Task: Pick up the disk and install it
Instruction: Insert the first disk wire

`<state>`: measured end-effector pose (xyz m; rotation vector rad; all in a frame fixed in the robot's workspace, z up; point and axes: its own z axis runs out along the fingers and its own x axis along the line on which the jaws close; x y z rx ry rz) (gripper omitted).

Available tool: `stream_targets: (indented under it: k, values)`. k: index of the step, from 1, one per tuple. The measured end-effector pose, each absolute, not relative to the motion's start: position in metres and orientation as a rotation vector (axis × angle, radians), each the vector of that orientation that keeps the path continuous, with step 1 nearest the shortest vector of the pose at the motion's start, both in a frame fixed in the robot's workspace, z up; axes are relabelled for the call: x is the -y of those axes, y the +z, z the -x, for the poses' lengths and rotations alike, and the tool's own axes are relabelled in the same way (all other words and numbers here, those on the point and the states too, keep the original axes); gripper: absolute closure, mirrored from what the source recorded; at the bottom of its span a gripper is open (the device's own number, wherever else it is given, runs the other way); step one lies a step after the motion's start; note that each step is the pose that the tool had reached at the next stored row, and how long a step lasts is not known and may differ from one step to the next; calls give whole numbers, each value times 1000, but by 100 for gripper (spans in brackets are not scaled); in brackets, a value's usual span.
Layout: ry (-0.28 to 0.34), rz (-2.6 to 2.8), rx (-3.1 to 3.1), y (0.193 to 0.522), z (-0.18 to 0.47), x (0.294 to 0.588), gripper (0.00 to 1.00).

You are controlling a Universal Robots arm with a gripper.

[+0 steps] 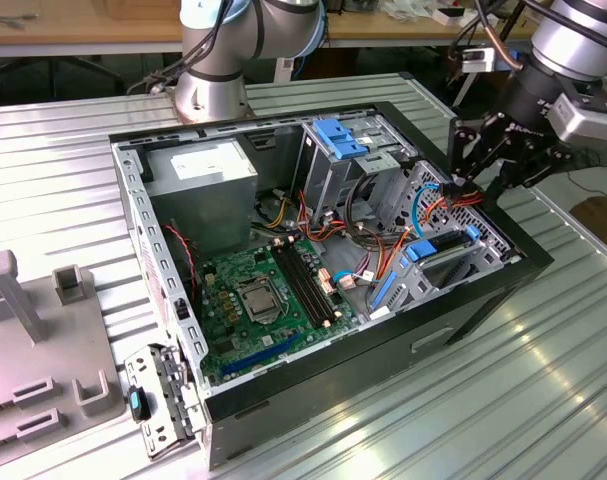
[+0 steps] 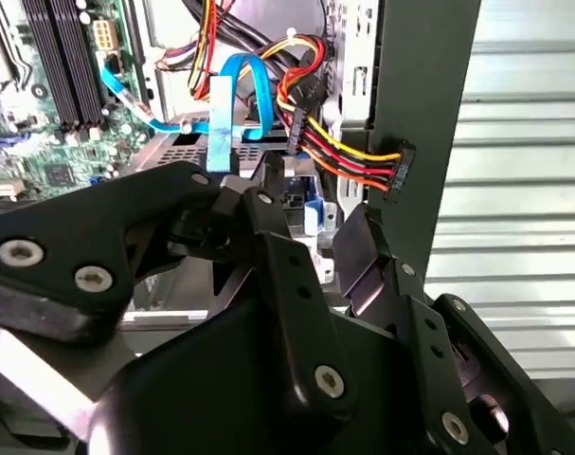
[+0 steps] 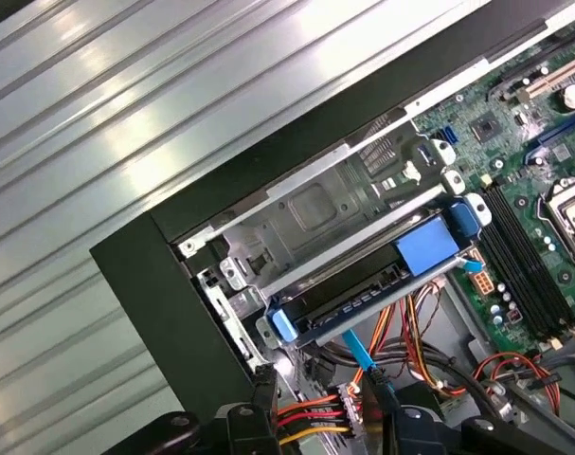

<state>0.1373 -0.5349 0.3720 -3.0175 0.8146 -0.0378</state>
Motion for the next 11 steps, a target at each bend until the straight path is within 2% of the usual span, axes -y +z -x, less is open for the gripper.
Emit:
stream_targets:
  k: [11]
  values:
    - [-34, 3026, -787, 372, -165, 534, 52]
